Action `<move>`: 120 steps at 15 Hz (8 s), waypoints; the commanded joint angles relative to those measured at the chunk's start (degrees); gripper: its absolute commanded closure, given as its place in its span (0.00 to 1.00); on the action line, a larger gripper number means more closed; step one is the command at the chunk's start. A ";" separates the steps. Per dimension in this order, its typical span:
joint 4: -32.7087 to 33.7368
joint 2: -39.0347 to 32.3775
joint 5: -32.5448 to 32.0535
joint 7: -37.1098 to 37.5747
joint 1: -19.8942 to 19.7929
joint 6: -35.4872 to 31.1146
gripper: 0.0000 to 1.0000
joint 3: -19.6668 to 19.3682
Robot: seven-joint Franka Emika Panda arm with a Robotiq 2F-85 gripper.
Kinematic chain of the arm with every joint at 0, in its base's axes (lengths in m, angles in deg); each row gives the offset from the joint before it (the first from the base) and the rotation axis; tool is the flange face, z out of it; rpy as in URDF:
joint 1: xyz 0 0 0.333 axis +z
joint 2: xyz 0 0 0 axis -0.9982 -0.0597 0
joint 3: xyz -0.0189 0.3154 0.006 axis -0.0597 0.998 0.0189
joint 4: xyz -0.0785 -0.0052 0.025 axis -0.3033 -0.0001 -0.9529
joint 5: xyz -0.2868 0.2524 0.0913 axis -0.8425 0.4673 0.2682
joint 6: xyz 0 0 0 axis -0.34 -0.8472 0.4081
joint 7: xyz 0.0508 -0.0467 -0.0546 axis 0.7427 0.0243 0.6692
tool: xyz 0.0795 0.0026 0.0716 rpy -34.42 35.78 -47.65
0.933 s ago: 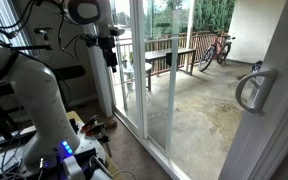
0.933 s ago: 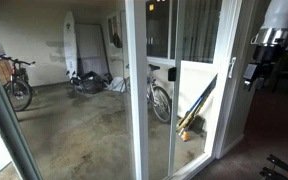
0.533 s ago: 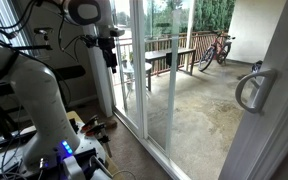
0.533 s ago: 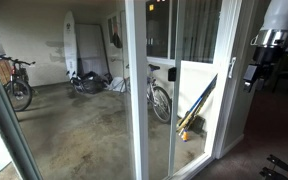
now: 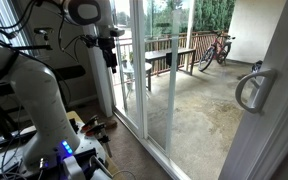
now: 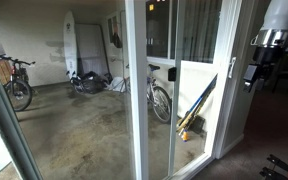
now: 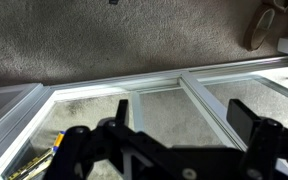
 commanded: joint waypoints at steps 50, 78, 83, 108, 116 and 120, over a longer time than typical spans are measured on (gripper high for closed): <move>9.03 -9.78 -9.88 -24.92 -17.77 -10.95 0.00 -28.96; 15.80 -16.16 -8.26 -34.96 -18.28 -11.61 0.00 -37.23; 17.13 -17.95 -6.40 -36.73 -16.77 -13.41 0.00 -38.70; 27.85 -43.90 2.55 -32.13 -10.44 -42.61 0.00 -29.91; 30.24 -46.28 2.15 -32.69 -10.42 -41.45 0.00 -30.95; 30.24 -46.28 2.13 -32.69 -10.42 -41.45 0.00 -30.95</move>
